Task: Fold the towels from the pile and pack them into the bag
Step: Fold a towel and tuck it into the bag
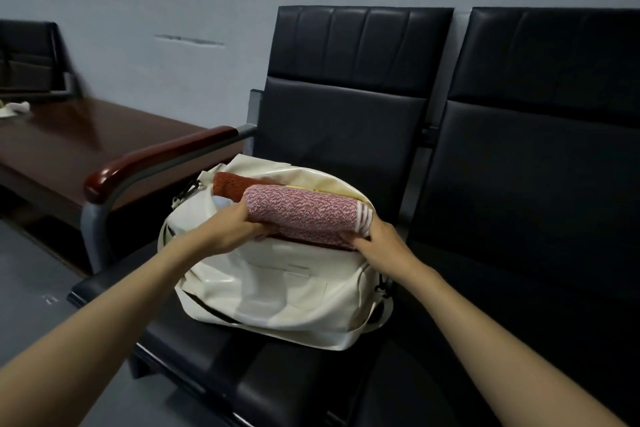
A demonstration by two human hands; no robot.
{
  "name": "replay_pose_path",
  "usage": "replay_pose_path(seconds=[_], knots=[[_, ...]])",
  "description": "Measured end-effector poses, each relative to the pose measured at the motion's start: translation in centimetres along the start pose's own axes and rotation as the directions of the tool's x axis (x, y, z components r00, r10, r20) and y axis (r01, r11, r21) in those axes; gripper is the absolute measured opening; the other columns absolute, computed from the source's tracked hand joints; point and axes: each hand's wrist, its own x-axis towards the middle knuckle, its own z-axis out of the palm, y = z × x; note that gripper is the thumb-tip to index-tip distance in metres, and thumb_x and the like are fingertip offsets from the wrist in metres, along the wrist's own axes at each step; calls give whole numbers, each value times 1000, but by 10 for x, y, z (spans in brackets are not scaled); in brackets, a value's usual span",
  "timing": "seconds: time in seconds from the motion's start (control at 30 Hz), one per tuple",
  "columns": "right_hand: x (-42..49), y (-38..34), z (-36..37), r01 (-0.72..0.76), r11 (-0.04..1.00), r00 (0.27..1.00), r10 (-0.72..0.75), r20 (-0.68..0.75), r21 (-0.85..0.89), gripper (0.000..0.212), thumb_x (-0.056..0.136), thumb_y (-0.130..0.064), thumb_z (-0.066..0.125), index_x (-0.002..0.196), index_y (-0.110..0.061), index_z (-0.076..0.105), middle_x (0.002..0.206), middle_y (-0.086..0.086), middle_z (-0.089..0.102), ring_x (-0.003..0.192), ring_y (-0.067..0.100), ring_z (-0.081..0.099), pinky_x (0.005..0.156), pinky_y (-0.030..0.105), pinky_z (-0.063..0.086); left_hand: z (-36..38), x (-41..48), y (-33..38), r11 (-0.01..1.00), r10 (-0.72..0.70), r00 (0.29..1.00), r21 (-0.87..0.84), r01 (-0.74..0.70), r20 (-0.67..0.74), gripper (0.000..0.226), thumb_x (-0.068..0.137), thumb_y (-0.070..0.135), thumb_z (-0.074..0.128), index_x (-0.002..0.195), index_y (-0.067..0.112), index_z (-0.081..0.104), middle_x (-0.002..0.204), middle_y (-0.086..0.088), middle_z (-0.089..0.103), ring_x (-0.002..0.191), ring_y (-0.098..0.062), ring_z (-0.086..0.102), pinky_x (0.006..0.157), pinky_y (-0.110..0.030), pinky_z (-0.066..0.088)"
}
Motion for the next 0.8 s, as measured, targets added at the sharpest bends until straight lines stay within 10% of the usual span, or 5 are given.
replay_pose_path(seconds=[0.23,0.4,0.5,0.63,0.8], knots=[[17,-6,-14,-94,996,975,91,201,2,46,67,-24,85,110,-26,69,100,-12,70,99,10,65,88,27,53,-36,11,16,994,-72,972,-59,87,222,46,69,14,84,111,20,65,107,1,69,100,-15,64,87,-23,49],[41,-16,-11,-136,966,912,208,353,-218,38,64,-24,83,98,-10,73,96,6,73,84,18,68,76,31,57,-32,22,19,893,-226,967,421,159,114,56,68,32,84,117,18,60,119,-5,64,101,-19,60,87,-25,47],[47,-16,-15,-150,945,878,263,399,-292,56,51,-36,83,98,-8,73,100,9,73,84,22,68,76,35,57,-31,13,18,993,-111,982,66,102,150,96,57,40,89,138,27,38,126,7,54,116,-14,52,94,-22,43],[46,-16,-19,-225,932,816,340,468,-286,54,59,-37,85,101,-4,72,80,5,67,61,14,56,54,25,44,-41,-1,20,961,-84,961,-234,148,262,39,75,28,79,109,25,61,99,8,69,94,-9,65,78,-18,53],[48,-26,-21,-312,907,737,419,531,-282,48,70,-50,77,92,-7,71,82,5,61,53,14,52,52,25,41,-51,11,21,938,-342,856,82,338,387,15,80,17,73,86,6,64,74,-5,66,62,-20,64,54,-24,50]])
